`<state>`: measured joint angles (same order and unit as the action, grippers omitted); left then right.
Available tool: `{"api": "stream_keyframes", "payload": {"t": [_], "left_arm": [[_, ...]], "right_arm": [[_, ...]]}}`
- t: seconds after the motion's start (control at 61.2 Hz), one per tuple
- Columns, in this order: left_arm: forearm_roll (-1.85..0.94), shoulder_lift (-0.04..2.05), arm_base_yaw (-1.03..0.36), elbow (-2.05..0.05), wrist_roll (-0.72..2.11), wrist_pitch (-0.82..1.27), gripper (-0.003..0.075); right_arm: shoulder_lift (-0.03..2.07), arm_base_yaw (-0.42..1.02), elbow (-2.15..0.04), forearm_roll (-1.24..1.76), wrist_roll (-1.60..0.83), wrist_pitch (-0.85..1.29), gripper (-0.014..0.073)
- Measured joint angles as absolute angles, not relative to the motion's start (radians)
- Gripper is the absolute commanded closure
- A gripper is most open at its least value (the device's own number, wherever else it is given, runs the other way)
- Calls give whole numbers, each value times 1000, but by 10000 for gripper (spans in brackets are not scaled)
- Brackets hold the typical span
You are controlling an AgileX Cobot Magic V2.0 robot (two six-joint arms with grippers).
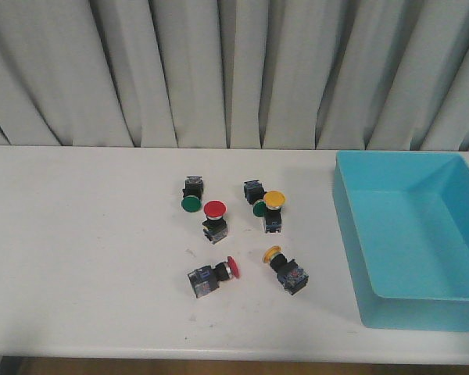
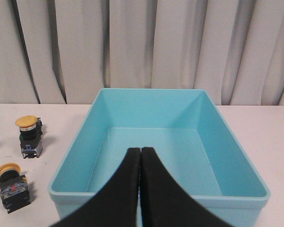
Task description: Pick red and yellow buttons and place in box
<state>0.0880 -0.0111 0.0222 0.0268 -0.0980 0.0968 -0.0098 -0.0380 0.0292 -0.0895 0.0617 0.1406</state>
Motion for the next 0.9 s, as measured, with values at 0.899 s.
{"api": "stream_keyframes", "payload": {"t": [0.899], "left_arm": [[88,-11,22,27,-75,97,727]], "right_arm": [[-10,-38,29,-89,62,141,601]]}}
